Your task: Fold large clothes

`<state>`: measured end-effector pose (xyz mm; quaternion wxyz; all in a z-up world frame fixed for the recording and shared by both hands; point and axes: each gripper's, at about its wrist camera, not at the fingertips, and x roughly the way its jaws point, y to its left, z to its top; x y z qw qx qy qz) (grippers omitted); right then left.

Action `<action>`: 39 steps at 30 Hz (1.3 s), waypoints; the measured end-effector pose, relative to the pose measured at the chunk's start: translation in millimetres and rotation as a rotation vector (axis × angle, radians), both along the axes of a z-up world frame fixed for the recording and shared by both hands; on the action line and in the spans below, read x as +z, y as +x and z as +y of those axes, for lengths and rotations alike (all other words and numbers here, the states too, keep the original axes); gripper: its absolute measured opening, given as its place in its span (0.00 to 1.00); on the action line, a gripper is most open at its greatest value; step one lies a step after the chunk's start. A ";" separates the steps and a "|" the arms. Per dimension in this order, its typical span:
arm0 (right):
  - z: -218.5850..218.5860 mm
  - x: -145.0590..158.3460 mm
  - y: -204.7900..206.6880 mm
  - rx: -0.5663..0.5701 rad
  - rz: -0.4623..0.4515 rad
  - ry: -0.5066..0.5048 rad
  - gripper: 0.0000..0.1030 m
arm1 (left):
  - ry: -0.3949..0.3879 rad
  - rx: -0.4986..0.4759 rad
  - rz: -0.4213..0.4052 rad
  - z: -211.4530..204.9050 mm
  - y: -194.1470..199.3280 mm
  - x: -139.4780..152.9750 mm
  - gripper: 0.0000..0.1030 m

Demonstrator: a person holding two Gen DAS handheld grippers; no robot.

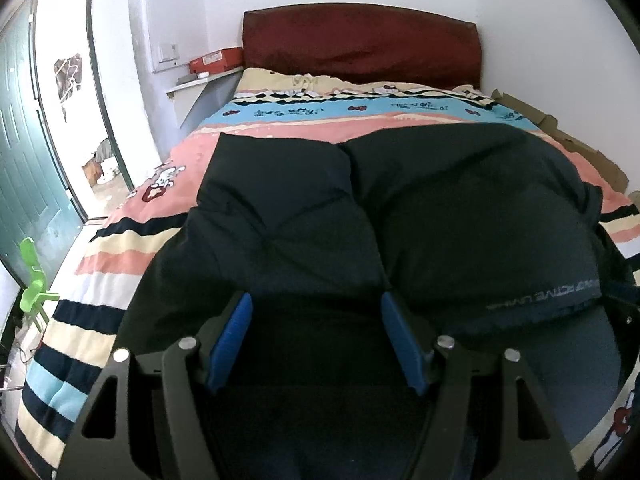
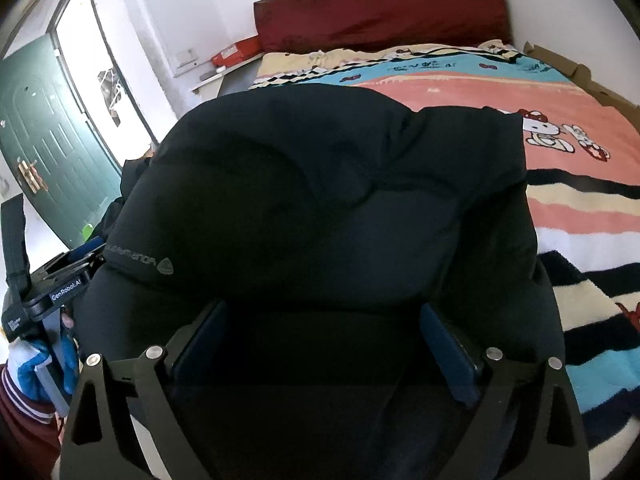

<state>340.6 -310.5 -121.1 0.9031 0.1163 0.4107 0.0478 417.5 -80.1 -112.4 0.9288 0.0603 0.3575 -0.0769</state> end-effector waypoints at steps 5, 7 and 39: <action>-0.4 7.8 -3.0 -0.018 -0.013 -0.023 0.92 | -0.011 -0.002 -0.009 5.4 -6.9 6.9 0.64; -2.5 17.2 -10.6 -0.032 -0.038 -0.038 0.92 | -0.006 0.002 -0.029 8.9 -17.3 13.1 0.64; -42.1 10.8 -45.7 -0.101 -0.020 -0.002 0.96 | -0.037 0.002 0.022 21.3 -31.3 6.4 0.69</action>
